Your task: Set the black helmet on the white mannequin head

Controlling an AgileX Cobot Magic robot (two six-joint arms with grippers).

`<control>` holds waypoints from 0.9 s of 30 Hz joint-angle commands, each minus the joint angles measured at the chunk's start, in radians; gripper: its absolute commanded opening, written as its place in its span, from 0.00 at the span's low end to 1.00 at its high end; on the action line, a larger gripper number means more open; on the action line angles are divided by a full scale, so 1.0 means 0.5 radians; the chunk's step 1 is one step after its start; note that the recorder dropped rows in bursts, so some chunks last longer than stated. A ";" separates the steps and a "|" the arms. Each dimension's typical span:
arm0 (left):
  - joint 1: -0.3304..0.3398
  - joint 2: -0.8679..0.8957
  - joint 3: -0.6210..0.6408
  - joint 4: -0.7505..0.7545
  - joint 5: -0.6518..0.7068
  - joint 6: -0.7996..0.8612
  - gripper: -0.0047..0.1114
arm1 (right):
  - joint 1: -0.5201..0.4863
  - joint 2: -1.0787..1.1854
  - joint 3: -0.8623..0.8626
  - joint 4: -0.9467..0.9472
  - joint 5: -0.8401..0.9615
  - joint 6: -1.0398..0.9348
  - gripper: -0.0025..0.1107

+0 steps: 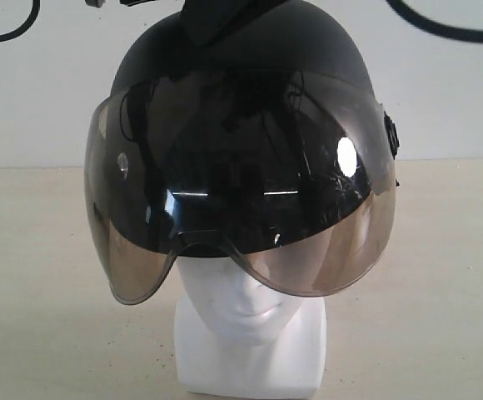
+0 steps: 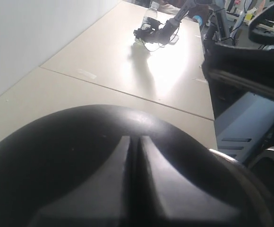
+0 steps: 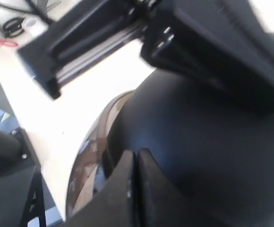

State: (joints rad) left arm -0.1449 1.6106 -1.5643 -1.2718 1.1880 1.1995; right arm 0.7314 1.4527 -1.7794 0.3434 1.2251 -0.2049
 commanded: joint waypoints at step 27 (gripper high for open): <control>-0.122 0.004 0.022 0.102 0.066 0.022 0.08 | 0.195 -0.219 0.284 -0.388 -0.008 0.303 0.02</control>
State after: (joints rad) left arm -0.1738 1.6106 -1.5643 -1.2734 1.1899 1.2055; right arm 0.8284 1.3670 -1.6430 0.1857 1.2057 -0.0685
